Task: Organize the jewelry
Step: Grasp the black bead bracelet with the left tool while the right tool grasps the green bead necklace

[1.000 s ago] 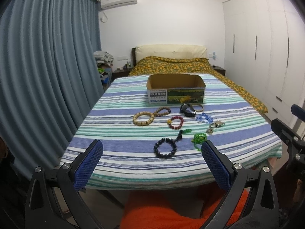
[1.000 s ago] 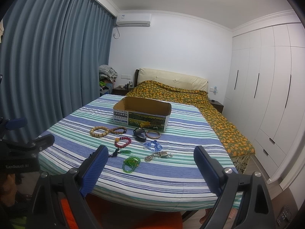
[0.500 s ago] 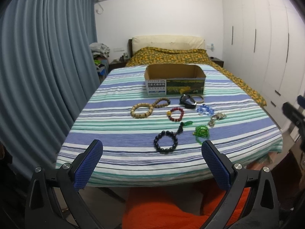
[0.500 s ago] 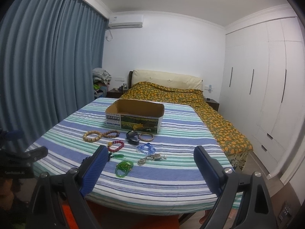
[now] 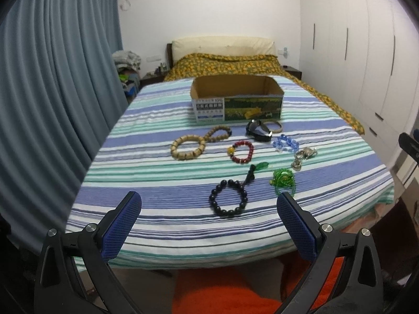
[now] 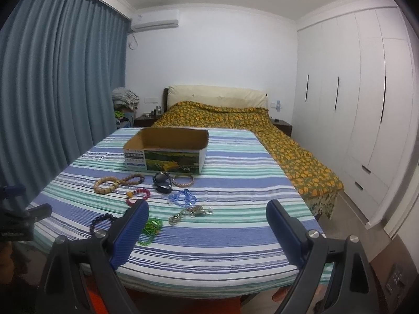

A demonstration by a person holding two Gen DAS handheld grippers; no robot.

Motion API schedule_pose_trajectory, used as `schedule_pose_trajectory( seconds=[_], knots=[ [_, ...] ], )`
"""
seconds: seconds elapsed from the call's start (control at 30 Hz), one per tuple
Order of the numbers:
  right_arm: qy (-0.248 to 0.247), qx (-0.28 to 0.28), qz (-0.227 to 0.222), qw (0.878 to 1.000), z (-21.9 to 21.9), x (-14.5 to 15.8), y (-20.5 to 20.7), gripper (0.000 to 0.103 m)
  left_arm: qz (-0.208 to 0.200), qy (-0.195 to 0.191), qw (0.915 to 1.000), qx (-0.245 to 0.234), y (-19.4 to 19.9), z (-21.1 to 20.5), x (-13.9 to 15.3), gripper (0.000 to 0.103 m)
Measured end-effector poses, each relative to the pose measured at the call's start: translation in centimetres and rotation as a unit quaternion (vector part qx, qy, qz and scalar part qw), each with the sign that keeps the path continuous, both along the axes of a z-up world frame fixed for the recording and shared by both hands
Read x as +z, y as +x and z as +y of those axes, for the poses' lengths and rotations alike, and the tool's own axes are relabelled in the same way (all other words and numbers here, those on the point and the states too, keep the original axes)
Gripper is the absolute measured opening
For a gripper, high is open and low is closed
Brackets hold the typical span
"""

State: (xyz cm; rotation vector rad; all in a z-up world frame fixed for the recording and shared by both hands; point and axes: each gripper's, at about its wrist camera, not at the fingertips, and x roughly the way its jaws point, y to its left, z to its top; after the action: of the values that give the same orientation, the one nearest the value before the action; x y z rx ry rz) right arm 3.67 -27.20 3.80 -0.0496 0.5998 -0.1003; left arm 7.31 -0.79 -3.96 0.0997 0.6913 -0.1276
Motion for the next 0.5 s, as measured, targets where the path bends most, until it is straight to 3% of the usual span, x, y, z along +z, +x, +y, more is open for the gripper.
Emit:
schedule_pose_trajectory(
  seconds=[0.33,0.5],
  knots=[
    [0.001,0.012,0.041,0.999,-0.4,-3.4,3.3,0.093,0.057,0.007,0.9981,0.021,4.0,0.9,-4.2,0.103],
    [0.009,0.053,0.054,0.997,-0.1,-4.9,5.2,0.093,0.077,0.006,0.9967,0.025,6.7,1.0,-6.3,0.103]
  ],
)
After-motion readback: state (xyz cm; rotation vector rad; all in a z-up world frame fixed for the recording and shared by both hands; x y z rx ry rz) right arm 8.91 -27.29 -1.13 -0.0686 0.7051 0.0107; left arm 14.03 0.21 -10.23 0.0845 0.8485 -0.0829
